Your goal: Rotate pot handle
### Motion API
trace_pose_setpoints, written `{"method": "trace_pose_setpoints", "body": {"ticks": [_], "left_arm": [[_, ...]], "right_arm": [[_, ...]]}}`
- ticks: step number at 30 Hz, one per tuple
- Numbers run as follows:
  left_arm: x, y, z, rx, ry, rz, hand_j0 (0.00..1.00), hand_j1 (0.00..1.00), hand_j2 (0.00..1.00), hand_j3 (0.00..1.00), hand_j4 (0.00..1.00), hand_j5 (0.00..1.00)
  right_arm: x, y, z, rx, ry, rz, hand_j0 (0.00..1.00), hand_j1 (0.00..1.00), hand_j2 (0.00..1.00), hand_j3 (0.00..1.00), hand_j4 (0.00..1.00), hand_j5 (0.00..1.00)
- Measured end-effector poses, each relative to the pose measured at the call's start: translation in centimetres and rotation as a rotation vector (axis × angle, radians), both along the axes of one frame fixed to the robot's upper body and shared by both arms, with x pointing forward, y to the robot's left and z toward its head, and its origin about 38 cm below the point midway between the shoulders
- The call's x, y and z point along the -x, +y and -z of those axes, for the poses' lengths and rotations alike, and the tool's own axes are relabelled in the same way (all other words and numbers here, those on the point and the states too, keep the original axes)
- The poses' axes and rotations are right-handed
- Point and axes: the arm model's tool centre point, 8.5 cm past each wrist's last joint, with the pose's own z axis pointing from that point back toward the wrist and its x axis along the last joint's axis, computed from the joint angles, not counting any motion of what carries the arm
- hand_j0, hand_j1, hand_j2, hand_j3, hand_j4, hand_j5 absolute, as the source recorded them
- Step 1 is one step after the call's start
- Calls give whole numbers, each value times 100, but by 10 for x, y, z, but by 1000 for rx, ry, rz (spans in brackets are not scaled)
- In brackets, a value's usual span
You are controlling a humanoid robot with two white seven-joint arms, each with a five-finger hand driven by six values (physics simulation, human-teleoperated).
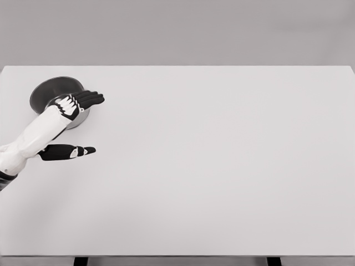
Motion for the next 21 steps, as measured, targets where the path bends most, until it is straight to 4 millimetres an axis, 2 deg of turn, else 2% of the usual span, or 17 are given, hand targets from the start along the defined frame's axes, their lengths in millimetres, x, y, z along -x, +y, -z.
{"method": "trace_pose_setpoints", "body": {"ticks": [7, 9, 10, 11, 14, 17, 19, 21], "left_arm": [[-4, 2, -8, -5, -24, -2, 100, 100, 100, 100, 100, 100], [-7, 2, -14, -9, -42, -3, 100, 100, 100, 100, 100, 100], [-13, 2, -26, -11, -79, -4, 100, 100, 100, 100, 100, 100], [-14, 3, -28, -18, -88, -7, 100, 100, 100, 100, 100, 100], [-18, 6, -31, -123, -81, -1, 100, 100, 100, 100, 100, 100], [-33, 8, -66, -268, -130, 21, 100, 100, 100, 100, 100, 100], [-36, 13, -76, -355, -131, 29, 100, 100, 100, 100, 100, 100], [-40, 9, -83, -417, -141, 48, 100, 100, 100, 100, 100, 100]], "right_arm": [[0, 0, 0, 0, 0, 0, 100, 100, 100, 100, 100, 100], [0, 0, 0, 0, 0, 0, 100, 100, 100, 100, 100, 100], [0, 0, 0, 0, 0, 0, 100, 100, 100, 100, 100, 100], [0, 0, 0, 0, 0, 0, 100, 100, 100, 100, 100, 100], [0, 0, 0, 0, 0, 0, 100, 100, 100, 100, 100, 100], [0, 0, 0, 0, 0, 0, 100, 100, 100, 100, 100, 100], [0, 0, 0, 0, 0, 0, 100, 100, 100, 100, 100, 100], [0, 0, 0, 0, 0, 0, 100, 100, 100, 100, 100, 100]]}}
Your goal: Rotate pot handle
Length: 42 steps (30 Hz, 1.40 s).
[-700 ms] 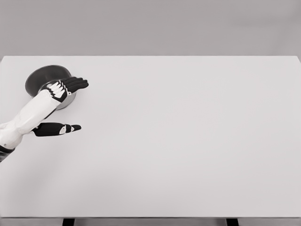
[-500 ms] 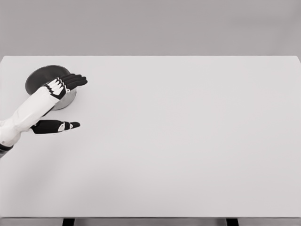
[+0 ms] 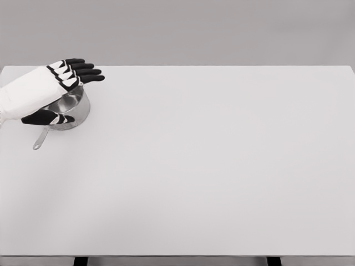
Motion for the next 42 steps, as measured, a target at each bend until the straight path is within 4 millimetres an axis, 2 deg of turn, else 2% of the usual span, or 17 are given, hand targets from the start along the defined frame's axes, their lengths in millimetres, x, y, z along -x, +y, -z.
{"method": "trace_pose_setpoints", "body": {"ticks": [3, 6, 10, 16, 23, 29, 33, 42], "left_arm": [[-3, -16, 8, -60, 30, 50, 100, 100, 100, 100, 100, 100], [-2, -29, 26, -111, 69, 83, 100, 100, 100, 100, 100, 100], [-5, -35, 38, -199, 74, 65, 100, 100, 100, 100, 100, 100], [-13, -29, 48, -229, 111, -54, 100, 100, 100, 100, 100, 100], [-27, -17, 47, -83, 88, -267, 100, 100, 100, 100, 100, 100], [-21, -17, 69, 0, 69, -343, 100, 100, 100, 100, 100, 100], [-14, -6, 81, -23, 73, -388, 100, 100, 100, 100, 100, 100], [-8, 3, 95, -50, 74, -438, 100, 100, 100, 100, 100, 100]], "right_arm": [[0, 0, 0, 0, 0, 0, 100, 100, 100, 100, 100, 100], [0, 0, 0, 0, 0, 0, 100, 100, 100, 100, 100, 100], [0, 0, 0, 0, 0, 0, 100, 100, 100, 100, 100, 100], [0, 0, 0, 0, 0, 0, 100, 100, 100, 100, 100, 100], [0, 0, 0, 0, 0, 0, 100, 100, 100, 100, 100, 100], [0, 0, 0, 0, 0, 0, 100, 100, 100, 100, 100, 100], [0, 0, 0, 0, 0, 0, 100, 100, 100, 100, 100, 100], [0, 0, 0, 0, 0, 0, 100, 100, 100, 100, 100, 100]]}}
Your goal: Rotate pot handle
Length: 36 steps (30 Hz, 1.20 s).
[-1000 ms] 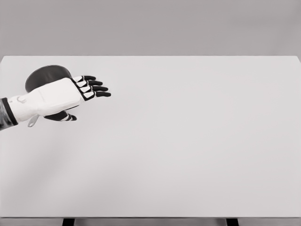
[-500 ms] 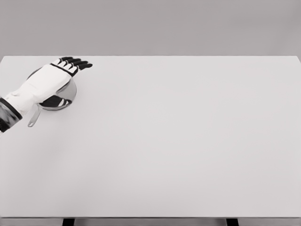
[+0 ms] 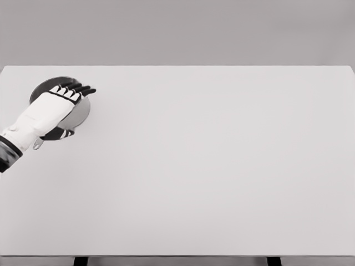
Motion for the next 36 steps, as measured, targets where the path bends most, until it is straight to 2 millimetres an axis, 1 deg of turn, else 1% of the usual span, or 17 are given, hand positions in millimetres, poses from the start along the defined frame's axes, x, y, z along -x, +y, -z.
{"method": "trace_pose_setpoints", "body": {"ticks": [3, 9, 20, 25, 36], "left_arm": [[2, 2, 5, -3, 14, -12, 100, 100, 100, 100, 100, 100], [3, 5, 9, -6, 24, -32, 100, 100, 100, 100, 100, 100], [-2, 22, 21, -20, 56, -106, 100, 100, 100, 100, 100, 100], [-1, 26, 25, -23, 67, -116, 100, 100, 100, 100, 100, 100], [-2, 31, 22, -36, 63, -126, 100, 100, 100, 100, 100, 100]], "right_arm": [[0, 0, 0, 0, 0, 0, 100, 100, 100, 100, 100, 100], [0, 0, 0, 0, 0, 0, 100, 100, 100, 100, 100, 100], [0, 0, 0, 0, 0, 0, 100, 100, 100, 100, 100, 100], [0, 0, 0, 0, 0, 0, 100, 100, 100, 100, 100, 100], [0, 0, 0, 0, 0, 0, 100, 100, 100, 100, 100, 100]]}}
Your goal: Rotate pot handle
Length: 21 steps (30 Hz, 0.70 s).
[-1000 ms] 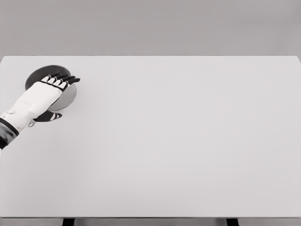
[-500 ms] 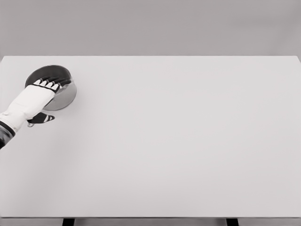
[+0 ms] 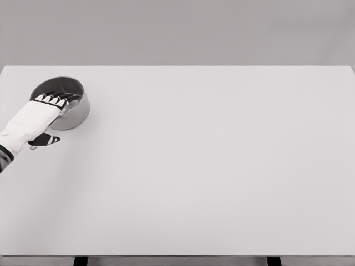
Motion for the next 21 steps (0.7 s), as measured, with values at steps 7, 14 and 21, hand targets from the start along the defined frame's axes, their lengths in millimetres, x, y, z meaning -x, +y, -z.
{"method": "trace_pose_setpoints", "body": {"ticks": [7, 14, 21], "left_arm": [[0, 4, -2, -13, -1, -2, 100, 100, 100, 100, 100, 100], [-1, 8, 0, -20, 5, -14, 100, 100, 100, 100, 100, 100], [-2, 13, 1, -25, 10, -27, 100, 100, 100, 100, 100, 100]], "right_arm": [[0, 0, 0, 0, 0, 0, 100, 100, 100, 100, 100, 100], [0, 0, 0, 0, 0, 0, 100, 100, 100, 100, 100, 100], [0, 0, 0, 0, 0, 0, 100, 100, 100, 100, 100, 100]]}}
